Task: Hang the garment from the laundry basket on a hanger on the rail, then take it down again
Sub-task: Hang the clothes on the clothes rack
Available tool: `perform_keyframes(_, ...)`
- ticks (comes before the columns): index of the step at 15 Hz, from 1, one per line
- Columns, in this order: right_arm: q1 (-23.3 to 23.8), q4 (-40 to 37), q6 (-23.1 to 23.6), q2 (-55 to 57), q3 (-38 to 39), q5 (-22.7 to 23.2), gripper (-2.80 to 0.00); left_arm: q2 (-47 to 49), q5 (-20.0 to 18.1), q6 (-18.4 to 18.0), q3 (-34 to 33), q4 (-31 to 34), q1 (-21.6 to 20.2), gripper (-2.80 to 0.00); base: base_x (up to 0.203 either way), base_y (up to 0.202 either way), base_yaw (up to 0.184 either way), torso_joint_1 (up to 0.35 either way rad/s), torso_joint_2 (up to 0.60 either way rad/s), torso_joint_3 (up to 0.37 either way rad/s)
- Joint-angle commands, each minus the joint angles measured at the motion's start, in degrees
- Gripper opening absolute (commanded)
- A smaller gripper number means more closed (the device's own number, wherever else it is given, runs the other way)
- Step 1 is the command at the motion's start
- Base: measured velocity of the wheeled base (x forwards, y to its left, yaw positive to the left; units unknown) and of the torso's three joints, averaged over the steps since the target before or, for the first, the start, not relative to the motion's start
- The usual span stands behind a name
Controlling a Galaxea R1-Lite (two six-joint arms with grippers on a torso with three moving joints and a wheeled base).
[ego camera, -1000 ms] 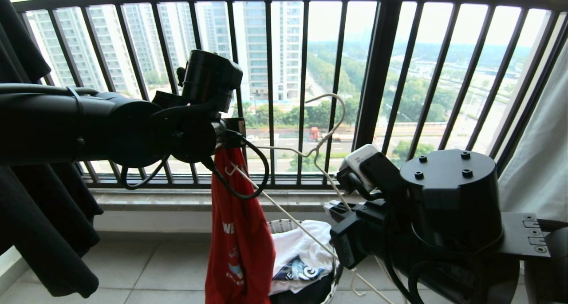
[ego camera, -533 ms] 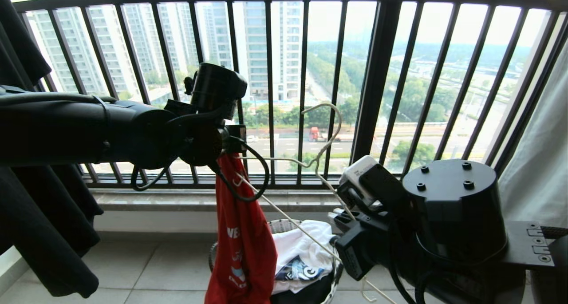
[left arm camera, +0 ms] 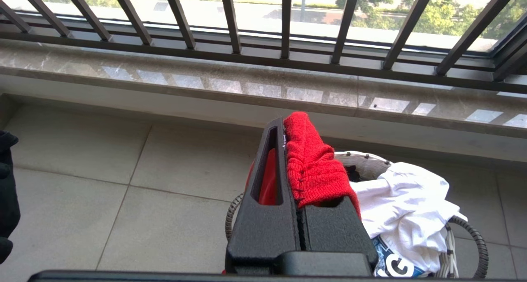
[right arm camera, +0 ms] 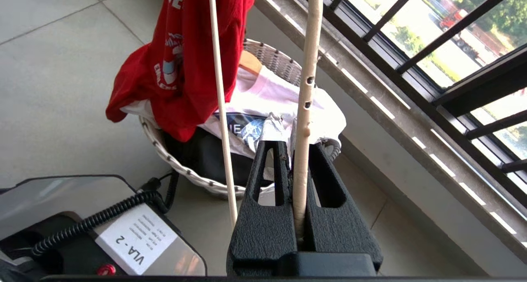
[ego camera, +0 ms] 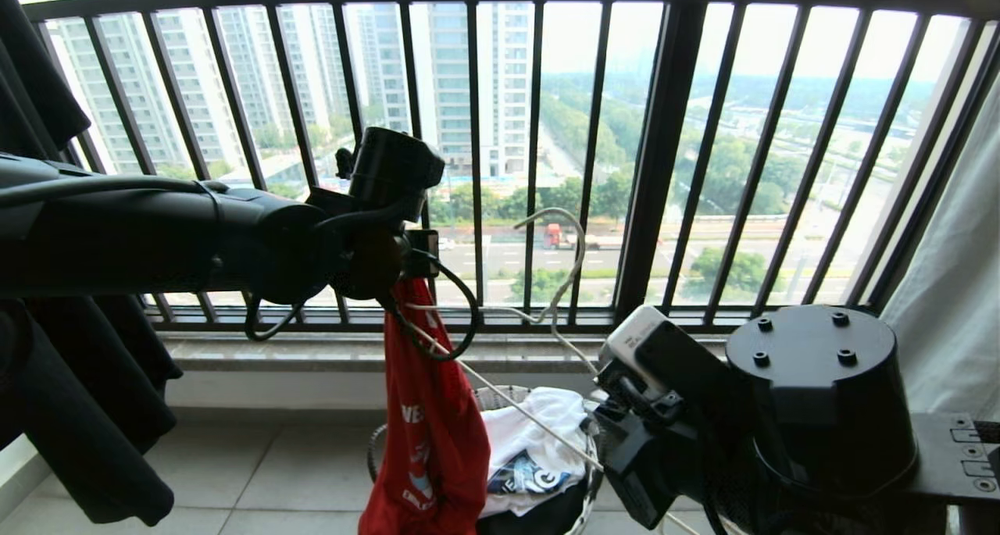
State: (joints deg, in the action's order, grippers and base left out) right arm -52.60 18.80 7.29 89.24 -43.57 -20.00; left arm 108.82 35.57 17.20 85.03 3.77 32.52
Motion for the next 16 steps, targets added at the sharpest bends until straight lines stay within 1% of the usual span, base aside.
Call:
perform_keyframes(1, -0.24, 0.19, 2.47, -2.09, 2.41, 1.76, -2.80, 0.34, 0.20, 0.11, 0.05, 0.01, 0.00, -2.80, 0.000, 0.000, 0.000, 0.000, 0.00, 0.000)
perform_keyframes(4, -0.57, 0.45, 5.89, -4.43, 4.99, 6.21, -2.80, 0.43, 0.20, 0.11, 0.05, 0.01, 0.00, -2.80, 0.000, 0.000, 0.000, 0.000, 0.00, 0.000)
perform_keyframes(8, -0.06, 1.20, 5.63, -4.13, 4.28, 5.81, -2.80, -0.18, 0.20, 0.11, -0.13, 0.01, 0.08, -2.80, 0.000, 0.000, 0.000, 0.000, 0.00, 0.000)
perform_keyframes(10, 2.84, 1.49, 6.23, -4.34, 4.19, 5.73, -2.80, -0.51, 0.20, 0.03, -0.13, 0.01, 0.08, -2.80, 0.000, 0.000, 0.000, 0.000, 0.00, 0.000)
perform_keyframes(12, 5.66, 1.50, 7.81, -4.52, 3.50, 5.77, -2.80, -0.45, 0.20, 0.03, -0.21, 0.01, 0.16, -2.80, 0.000, 0.000, 0.000, 0.000, 0.00, 0.000)
perform_keyframes(16, 6.88, 2.88, 7.90, -4.43, 3.12, 5.77, -2.80, -1.36, 0.23, 0.03, -0.33, 0.05, 0.26, -2.80, 0.000, 0.000, 0.000, 0.000, 0.00, 0.000)
